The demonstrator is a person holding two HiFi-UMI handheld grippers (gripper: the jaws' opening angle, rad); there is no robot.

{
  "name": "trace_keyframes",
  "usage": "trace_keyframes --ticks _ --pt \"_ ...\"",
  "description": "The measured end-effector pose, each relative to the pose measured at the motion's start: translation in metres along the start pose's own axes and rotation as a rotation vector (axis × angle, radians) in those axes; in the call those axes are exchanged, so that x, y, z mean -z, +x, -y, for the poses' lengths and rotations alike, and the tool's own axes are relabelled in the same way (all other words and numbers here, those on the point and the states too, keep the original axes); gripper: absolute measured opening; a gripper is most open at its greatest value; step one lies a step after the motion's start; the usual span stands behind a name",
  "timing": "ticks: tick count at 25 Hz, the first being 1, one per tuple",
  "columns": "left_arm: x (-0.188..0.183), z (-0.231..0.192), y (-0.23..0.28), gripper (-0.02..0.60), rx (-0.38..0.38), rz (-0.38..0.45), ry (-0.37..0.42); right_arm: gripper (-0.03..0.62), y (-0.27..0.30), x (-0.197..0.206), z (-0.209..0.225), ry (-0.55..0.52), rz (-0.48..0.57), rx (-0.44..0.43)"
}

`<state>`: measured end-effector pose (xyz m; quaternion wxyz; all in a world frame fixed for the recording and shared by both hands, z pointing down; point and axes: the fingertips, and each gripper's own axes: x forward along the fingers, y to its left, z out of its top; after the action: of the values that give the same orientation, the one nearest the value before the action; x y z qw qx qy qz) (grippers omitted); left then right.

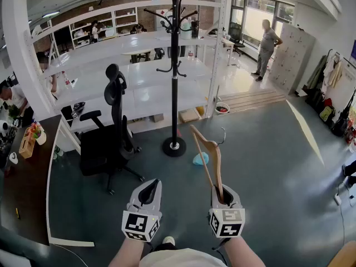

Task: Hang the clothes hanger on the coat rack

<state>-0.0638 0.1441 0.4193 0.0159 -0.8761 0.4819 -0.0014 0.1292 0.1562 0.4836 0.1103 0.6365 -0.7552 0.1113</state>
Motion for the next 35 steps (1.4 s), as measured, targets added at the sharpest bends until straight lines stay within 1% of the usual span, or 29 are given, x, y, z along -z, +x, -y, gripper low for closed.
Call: trace_keyframes --ticks 10,19,26,30,35 --pt "0.009 -0.005 0.002 0.0 -0.006 -0.006 -0.008 0.071 0.006 0.001 -0.004 -0.002 0.006 -0.007" --pt "0.011 -0.015 0.004 0.0 -0.013 -0.018 -0.022 0.072 0.014 0.0 -0.006 0.041 0.004 -0.002" --pt "0.016 -0.038 0.004 0.0 -0.013 -0.021 -0.026 0.072 0.028 -0.003 -0.014 0.053 0.004 0.009" --pt "0.018 -0.06 0.007 0.0 -0.015 -0.015 -0.028 0.072 0.041 -0.008 -0.023 0.071 0.025 -0.004" --pt "0.025 -0.09 0.01 0.0 -0.014 -0.022 -0.031 0.071 0.061 -0.017 -0.036 0.07 0.031 0.004"
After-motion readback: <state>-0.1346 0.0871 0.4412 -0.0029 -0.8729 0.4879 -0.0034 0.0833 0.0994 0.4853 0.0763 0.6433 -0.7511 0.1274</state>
